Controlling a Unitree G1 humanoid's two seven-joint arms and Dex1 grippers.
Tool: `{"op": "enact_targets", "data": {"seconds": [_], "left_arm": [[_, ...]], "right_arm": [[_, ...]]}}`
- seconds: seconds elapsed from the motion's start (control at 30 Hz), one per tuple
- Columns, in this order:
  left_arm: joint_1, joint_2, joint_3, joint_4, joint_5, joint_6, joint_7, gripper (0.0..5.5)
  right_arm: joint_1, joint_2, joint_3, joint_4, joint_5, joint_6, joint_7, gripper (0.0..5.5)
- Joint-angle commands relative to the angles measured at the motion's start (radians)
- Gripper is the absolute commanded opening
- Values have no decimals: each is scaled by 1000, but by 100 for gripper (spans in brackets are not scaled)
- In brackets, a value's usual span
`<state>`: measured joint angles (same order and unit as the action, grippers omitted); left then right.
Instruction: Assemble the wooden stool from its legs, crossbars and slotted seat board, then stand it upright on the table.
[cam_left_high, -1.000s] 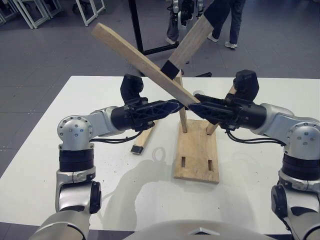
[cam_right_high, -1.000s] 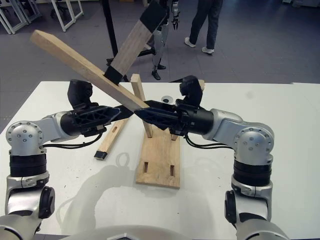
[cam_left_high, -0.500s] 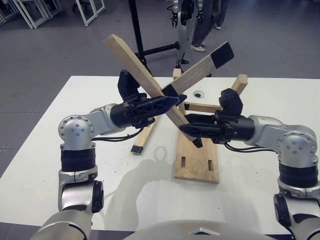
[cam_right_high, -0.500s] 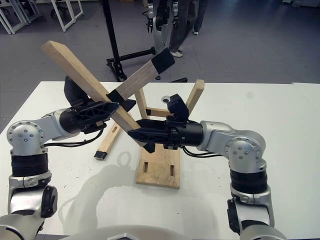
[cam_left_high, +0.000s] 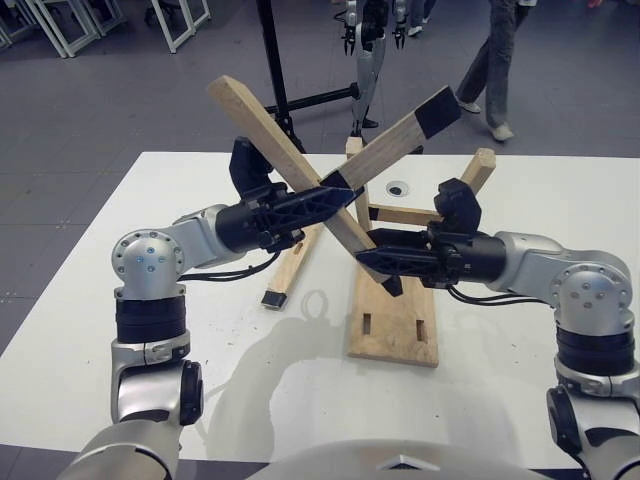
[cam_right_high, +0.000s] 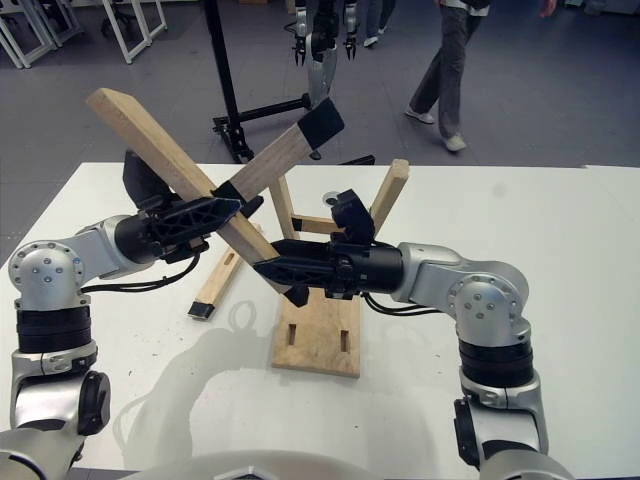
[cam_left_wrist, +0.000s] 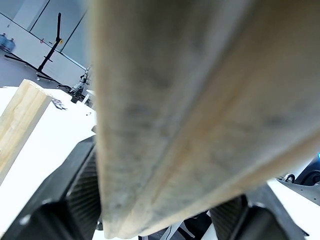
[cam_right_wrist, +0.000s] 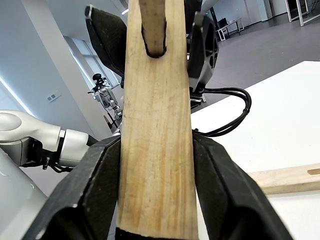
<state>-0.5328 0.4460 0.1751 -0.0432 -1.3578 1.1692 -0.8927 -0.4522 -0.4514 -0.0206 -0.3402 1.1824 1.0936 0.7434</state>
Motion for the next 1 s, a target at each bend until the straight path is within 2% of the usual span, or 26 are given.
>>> {"op": "enact_targets", "data": {"seconds": [0.03,0.2,0.4,0.57,0.73,0.9,1.0], "left_arm": [[7,10,15,-10,-17,6,-35,240],[0,38,36,37,47,-41,-62,206],[-43,94,110,127,111,-118,-100,205],[16,82,66,6,221,-211,-100,205],[120,56,-28,-128,361,-378,-181,205],[191,8,-105,-117,489,-555,-247,205],[245,-11,-164,-89,570,-665,-315,205]], "right_arm": [[9,-22,-32,14,-6,-7,-18,310],[18,-43,-29,11,-33,-17,0,419],[80,-123,-39,-6,-94,-42,40,549],[188,-231,-16,-17,-258,-77,5,550],[286,-327,42,-50,-446,-128,-23,550],[299,-303,88,-33,-588,-170,-111,550],[237,-233,51,62,-674,-199,-238,550]]}}
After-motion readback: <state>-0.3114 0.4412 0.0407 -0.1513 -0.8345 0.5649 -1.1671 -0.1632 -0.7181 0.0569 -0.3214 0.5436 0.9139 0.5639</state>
